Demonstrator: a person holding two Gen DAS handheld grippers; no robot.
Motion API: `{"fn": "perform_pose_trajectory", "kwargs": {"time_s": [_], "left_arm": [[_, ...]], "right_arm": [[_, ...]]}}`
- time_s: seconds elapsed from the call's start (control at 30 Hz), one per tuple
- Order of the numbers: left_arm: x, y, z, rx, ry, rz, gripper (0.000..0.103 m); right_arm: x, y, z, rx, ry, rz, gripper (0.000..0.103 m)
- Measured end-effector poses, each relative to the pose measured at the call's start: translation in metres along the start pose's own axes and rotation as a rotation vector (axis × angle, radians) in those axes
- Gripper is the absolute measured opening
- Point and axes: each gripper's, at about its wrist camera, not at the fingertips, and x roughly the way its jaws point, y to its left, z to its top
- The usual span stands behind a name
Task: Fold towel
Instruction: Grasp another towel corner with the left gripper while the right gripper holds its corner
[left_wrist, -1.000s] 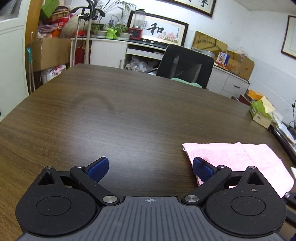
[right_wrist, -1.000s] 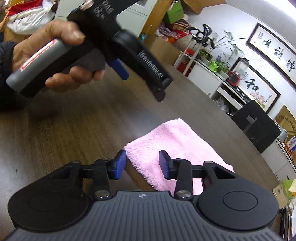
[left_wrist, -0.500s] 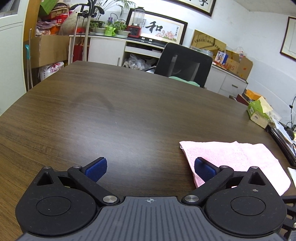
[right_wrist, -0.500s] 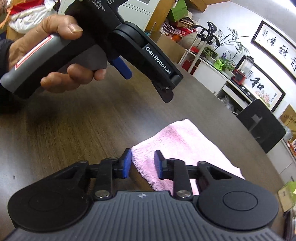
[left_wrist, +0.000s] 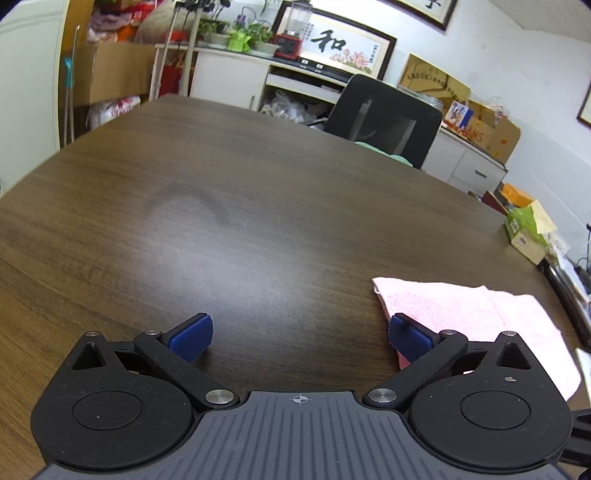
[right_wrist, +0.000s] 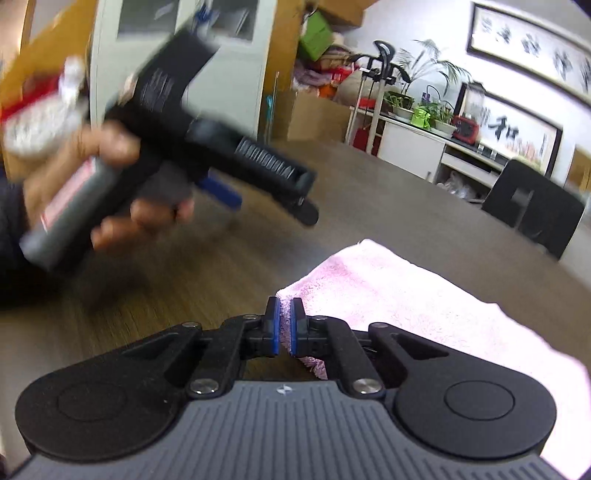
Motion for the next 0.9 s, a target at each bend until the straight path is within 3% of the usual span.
{"fn": "perform_pose_trajectory", "kwargs": {"time_s": [0.2,0.5,0.83,0.9], "left_arm": [[0.005,-0.007,-0.004,-0.036,0.052,-0.123,0.103],[0.020,-0.015,0.001,-0.191,0.167,-0.325,0.099],[0.045,-0.029,0.010,-0.263,0.201,-0.375,0.097],[0.047,-0.032,0.009,-0.257,0.198,-0.369,0.093]], "right_arm": [[-0.023,-0.035,-0.001,0.145,-0.105,0.064,0.005],[-0.034,-0.058,-0.007,0.210,-0.151,0.089,0.006],[-0.039,-0.053,-0.010,0.163,-0.152,0.085,0.006],[-0.040,-0.052,-0.010,0.161,-0.158,0.079,0.006]]}}
